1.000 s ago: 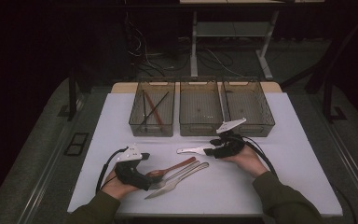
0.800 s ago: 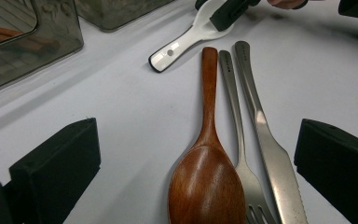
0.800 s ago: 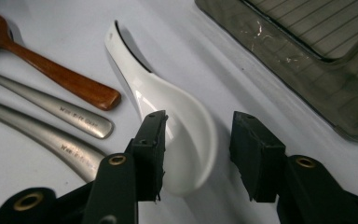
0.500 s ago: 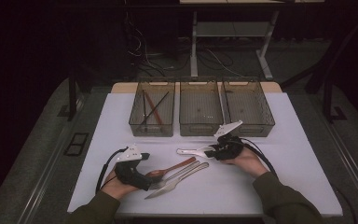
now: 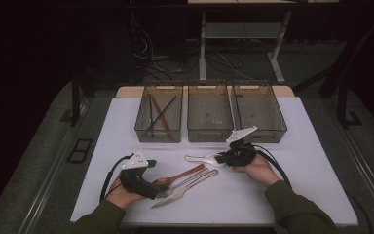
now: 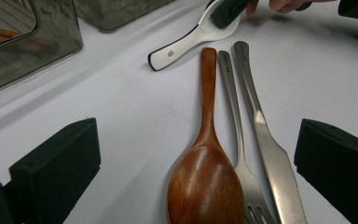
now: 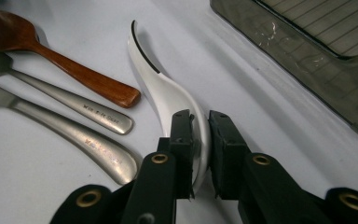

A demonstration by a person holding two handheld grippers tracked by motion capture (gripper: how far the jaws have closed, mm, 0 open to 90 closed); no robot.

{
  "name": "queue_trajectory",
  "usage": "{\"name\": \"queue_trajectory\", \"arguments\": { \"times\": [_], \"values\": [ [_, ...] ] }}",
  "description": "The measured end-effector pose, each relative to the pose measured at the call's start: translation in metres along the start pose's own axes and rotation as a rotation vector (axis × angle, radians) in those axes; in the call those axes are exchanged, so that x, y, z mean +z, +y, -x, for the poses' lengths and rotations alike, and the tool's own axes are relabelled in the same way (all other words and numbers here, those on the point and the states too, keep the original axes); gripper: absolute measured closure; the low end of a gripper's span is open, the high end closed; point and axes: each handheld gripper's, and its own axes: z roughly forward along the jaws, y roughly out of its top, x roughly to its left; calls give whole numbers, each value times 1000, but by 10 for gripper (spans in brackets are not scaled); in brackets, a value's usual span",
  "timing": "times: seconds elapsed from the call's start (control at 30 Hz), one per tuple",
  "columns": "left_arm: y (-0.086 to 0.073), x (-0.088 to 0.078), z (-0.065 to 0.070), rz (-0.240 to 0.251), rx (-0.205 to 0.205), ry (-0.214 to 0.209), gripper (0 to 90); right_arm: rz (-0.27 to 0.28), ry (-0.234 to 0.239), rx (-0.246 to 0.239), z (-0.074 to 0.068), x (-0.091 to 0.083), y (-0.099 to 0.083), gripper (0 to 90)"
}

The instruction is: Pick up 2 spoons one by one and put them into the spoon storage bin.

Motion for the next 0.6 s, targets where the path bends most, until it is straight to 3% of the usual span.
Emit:
{"name": "queue_trajectory", "arguments": {
  "times": [0.37, 0.6],
  "values": [
    [0, -1, 0, 1, 1, -2, 0, 8, -10, -7, -2, -1, 0, 815],
    [0, -1, 0, 3, -2, -3, 0, 53, -32, -14, -3, -7, 2, 815]
  ]
}}
